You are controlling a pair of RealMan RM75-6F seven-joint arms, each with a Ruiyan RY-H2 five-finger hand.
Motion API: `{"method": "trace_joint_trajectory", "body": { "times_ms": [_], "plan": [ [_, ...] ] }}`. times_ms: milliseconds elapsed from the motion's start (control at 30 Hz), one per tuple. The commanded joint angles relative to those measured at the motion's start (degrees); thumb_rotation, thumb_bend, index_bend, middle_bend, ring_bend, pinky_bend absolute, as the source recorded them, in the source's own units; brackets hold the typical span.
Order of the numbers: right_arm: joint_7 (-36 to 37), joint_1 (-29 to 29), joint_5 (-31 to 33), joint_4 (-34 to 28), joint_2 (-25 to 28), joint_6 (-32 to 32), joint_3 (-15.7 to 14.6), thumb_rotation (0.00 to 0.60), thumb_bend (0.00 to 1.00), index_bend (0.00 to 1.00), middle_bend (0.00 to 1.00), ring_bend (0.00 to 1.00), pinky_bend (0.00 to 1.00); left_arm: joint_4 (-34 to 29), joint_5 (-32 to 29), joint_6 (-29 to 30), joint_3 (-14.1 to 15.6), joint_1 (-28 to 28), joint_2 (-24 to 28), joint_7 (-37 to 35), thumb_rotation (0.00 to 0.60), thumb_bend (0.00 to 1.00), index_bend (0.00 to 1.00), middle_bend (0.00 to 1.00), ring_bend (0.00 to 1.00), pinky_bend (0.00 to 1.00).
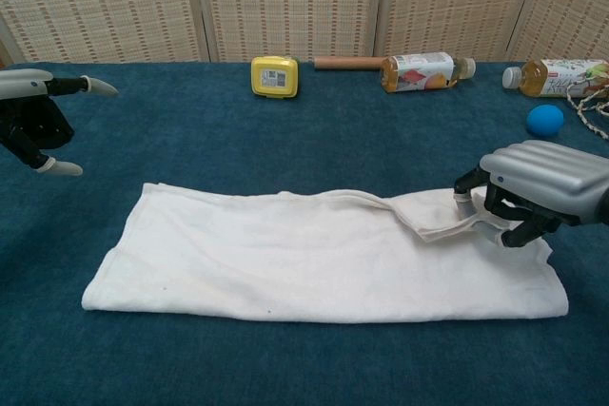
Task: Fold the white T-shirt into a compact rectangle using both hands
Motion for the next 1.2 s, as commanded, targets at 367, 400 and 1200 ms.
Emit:
{"method": "trace_joint_trajectory", "body": {
  "times_ms": [367, 400, 1200],
  "plan": [
    [-1.75, -1.43, -1.77, -4.57, 3.32, 0.62, -0.97, 0.600, 0.35, 0.33, 0.95, 0.98, 1.00, 0.11, 0.32, 0.02, -0.04, -0.07, -0.22, -0.22, 0.600, 0.29, 0.00, 0.89, 0.86, 0.97],
    [-1.58, -1.54, -2.14, -4.97, 3.59, 0.87, -1.05, 0.600, 0.35, 0.33, 0.95, 0.98, 1.00, 0.13, 0.35, 0.07, -0.06, -0.05, -0.23, -0.29, 0.600, 0.29, 0.00, 0.89, 0.86, 0.97],
    [-0.78, -8.21, -5.43, -20.31, 19.47, 17.67, 5.28, 0.600, 0.34, 0.33, 0.95, 0.98, 1.00, 19.91, 32.23, 16.92, 9.94, 0.41, -6.00, -7.55, 0.600, 0.28, 0.21, 0.90, 0.86, 0.97]
  ]
}}
